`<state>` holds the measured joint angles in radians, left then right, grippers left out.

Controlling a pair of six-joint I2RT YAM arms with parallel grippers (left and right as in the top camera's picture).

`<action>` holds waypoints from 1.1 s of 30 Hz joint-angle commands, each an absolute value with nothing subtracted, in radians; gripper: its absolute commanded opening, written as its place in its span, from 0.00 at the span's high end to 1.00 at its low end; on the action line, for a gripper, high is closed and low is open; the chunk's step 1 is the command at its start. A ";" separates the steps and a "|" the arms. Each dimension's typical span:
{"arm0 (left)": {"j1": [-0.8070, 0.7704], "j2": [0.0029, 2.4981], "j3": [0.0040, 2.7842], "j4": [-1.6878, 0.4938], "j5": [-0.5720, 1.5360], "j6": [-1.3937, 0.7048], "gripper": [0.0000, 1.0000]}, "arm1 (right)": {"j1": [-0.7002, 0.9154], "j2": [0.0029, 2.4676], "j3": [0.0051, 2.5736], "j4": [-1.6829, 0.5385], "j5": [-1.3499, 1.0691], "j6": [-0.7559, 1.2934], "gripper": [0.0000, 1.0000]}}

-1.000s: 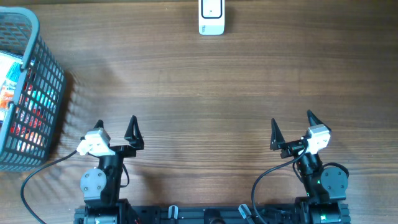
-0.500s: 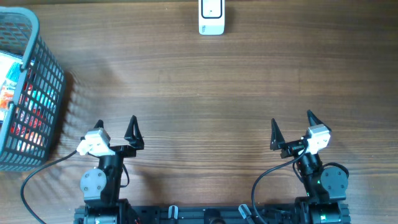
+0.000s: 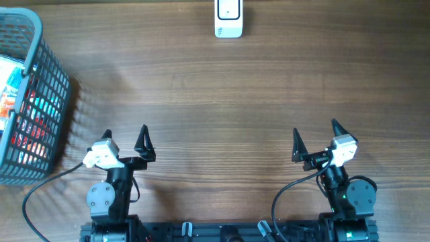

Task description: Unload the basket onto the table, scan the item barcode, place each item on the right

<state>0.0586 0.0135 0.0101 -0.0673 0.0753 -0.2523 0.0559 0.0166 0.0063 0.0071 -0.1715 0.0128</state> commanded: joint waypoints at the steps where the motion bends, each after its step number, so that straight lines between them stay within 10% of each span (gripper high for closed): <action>1: 0.052 0.007 0.006 -0.072 0.066 -0.244 0.00 | 0.052 0.023 0.005 0.010 -0.160 0.001 0.00; 33: 0.052 0.007 0.006 -0.061 0.152 -0.327 0.00 | 0.052 0.023 0.006 0.010 -0.160 0.001 0.00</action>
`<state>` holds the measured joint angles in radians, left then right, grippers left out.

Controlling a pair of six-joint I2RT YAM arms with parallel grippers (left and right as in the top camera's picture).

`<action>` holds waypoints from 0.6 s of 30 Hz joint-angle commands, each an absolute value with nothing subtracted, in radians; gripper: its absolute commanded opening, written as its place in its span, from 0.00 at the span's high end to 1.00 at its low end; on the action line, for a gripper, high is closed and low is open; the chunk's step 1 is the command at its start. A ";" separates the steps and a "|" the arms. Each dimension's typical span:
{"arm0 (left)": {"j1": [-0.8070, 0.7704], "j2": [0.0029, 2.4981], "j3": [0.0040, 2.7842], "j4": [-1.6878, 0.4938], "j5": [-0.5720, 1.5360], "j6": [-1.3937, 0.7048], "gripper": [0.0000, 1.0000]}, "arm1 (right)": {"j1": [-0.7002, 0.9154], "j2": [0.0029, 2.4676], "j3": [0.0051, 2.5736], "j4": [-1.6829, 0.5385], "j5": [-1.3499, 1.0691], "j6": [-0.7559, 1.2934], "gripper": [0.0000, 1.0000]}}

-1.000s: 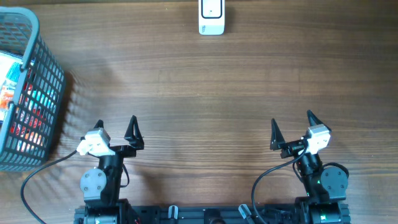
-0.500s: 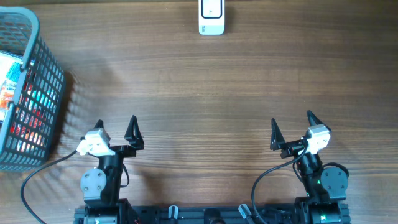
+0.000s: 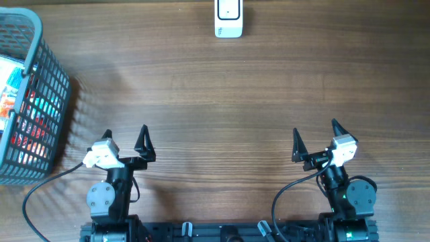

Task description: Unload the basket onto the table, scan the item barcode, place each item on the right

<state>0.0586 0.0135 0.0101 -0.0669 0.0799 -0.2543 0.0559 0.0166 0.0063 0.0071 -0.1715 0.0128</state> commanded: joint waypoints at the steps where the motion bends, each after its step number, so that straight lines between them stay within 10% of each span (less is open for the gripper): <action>1: 0.052 0.007 0.006 -0.057 0.190 -0.355 0.00 | 0.052 0.023 0.006 0.010 -0.160 0.001 0.00; 18: 0.052 0.007 0.012 0.091 0.455 -0.375 0.00 | 0.052 0.023 0.006 0.010 -0.160 0.001 0.00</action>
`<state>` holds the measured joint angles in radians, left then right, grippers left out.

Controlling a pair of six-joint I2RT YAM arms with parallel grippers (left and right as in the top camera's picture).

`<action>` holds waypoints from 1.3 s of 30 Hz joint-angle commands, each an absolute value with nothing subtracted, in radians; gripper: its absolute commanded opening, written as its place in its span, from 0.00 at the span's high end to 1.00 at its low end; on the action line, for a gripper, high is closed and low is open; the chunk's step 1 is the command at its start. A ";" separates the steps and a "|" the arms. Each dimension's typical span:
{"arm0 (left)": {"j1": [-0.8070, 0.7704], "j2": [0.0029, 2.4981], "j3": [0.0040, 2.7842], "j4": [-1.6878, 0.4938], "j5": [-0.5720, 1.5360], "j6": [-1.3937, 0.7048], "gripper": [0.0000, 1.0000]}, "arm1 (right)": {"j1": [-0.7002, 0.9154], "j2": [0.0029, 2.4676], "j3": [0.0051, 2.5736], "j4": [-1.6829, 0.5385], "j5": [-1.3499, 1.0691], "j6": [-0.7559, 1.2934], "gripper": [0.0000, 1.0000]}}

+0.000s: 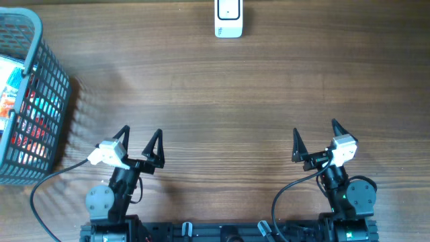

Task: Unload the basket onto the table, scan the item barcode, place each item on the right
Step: 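Swing the left gripper over the grey basket and lower into it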

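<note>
A white barcode scanner [228, 19] stands at the far middle edge of the wooden table [222, 94]. Items with red, teal and white packaging [20, 107] lie inside the grey wire basket [47, 81] at the left edge. My left gripper [139, 137] is open near the front left, its fingers pointing away from the base, with nothing between them. My right gripper [314, 132] is open at the front right, also holding nothing. Both grippers are far from the basket and the scanner.
Black cables [40, 195] run from each arm base along the front edge. The basket's tall mesh wall faces the left arm.
My left gripper has shifted a little to the right and forward, its open fingers now tilted slightly. The right arm, basket and scanner stand as before.
At both earlier moments the two arms rested open near the front edge, with nothing changed between them. By now only the left gripper has moved, slightly right and away from its base.
</note>
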<state>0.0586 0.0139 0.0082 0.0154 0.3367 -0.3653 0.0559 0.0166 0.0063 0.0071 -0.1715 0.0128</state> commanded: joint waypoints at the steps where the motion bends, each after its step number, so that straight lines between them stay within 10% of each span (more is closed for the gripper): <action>1: 0.052 0.007 0.025 0.106 0.464 -0.375 0.00 | 0.052 0.023 0.006 0.010 -0.160 0.001 0.00; 27: 0.052 0.898 1.278 -0.692 0.570 -0.141 0.00 | 0.052 0.023 0.005 0.010 -0.160 0.001 0.00; 39: 0.158 1.459 2.217 -1.366 -0.387 -0.364 0.00 | 0.052 0.023 0.005 0.010 -0.160 0.001 0.00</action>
